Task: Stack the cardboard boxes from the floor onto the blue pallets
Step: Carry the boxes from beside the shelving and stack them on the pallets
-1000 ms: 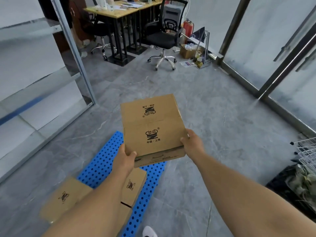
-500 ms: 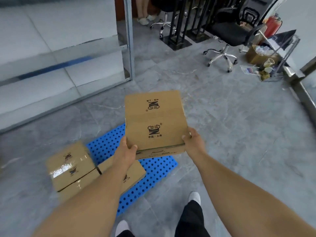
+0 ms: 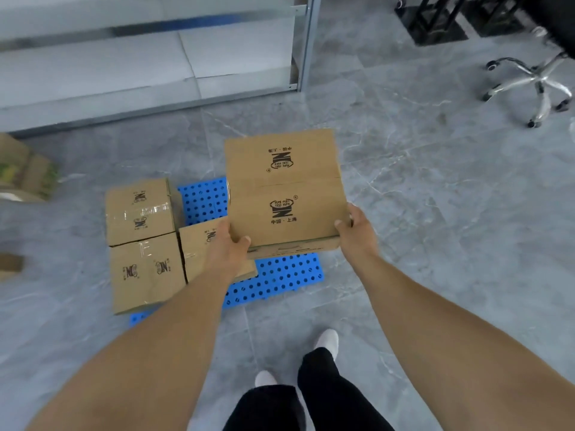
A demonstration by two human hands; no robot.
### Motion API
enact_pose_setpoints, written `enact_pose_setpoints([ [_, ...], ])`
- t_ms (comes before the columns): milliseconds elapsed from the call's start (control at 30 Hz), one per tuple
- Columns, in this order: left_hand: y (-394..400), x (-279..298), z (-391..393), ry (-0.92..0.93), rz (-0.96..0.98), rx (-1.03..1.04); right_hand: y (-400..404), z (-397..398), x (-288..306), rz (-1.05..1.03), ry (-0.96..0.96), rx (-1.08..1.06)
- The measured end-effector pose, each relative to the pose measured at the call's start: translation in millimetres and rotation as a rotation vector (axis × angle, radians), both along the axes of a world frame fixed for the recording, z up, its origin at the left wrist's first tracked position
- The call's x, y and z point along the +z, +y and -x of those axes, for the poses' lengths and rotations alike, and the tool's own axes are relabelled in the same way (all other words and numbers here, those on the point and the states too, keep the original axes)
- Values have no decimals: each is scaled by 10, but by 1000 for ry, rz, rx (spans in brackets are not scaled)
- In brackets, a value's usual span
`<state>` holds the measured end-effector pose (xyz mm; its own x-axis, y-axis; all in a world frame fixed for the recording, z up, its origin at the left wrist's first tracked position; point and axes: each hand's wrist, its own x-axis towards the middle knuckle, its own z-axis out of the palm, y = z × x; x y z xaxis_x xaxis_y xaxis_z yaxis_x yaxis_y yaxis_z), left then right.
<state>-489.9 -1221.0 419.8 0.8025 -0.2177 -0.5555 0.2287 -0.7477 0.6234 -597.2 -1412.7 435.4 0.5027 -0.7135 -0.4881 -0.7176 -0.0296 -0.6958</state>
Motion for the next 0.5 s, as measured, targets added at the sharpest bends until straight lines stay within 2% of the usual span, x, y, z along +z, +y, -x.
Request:
enact_pose_setpoints([
  [233,-142,-784,-176,-21,-16,-7,-253,-235,-782,47,-5,51],
  [500,-227,-2306,-192,-57,-104,7,-461,-411,-2379,66,38,175],
])
